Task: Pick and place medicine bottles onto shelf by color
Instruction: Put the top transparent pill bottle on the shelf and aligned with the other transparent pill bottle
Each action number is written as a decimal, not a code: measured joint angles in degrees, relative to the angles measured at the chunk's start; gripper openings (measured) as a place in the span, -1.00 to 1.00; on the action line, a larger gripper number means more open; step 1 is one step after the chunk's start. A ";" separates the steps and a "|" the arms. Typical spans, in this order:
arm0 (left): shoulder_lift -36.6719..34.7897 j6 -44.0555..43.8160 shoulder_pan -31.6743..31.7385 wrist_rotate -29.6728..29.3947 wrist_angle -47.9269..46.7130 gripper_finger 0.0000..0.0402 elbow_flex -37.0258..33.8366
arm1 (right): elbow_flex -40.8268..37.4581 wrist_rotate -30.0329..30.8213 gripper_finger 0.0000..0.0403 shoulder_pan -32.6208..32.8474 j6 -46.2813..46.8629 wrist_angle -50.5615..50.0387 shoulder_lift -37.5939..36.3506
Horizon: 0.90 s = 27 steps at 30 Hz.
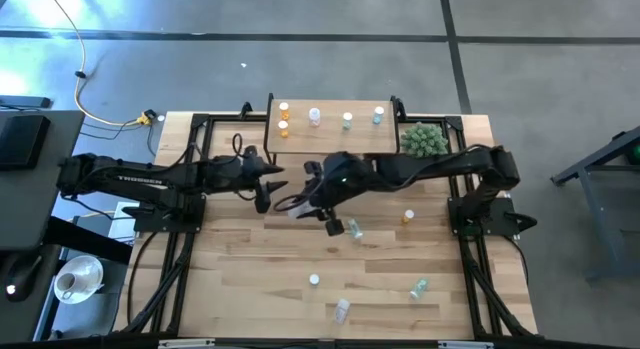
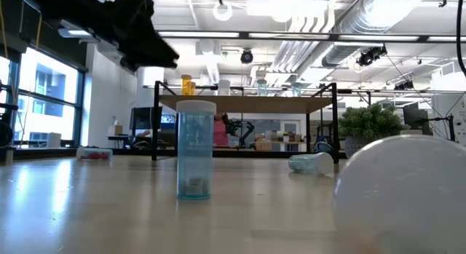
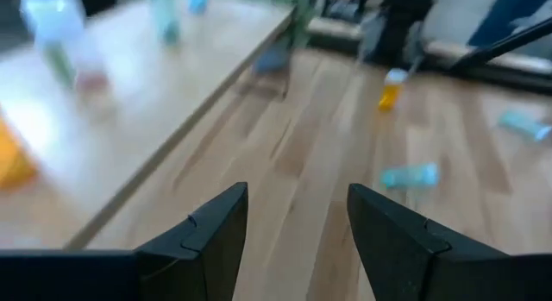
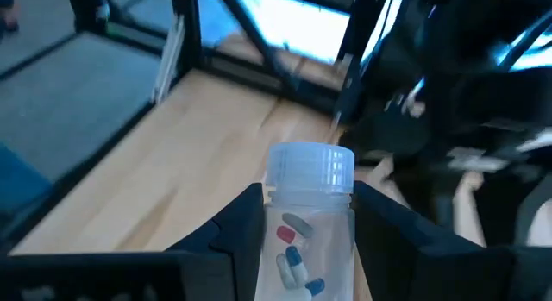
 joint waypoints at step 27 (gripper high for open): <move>7.12 20.76 -10.67 9.46 49.58 -0.05 -7.09 | 0.00 -0.02 -0.31 -0.02 7.04 15.72 -1.18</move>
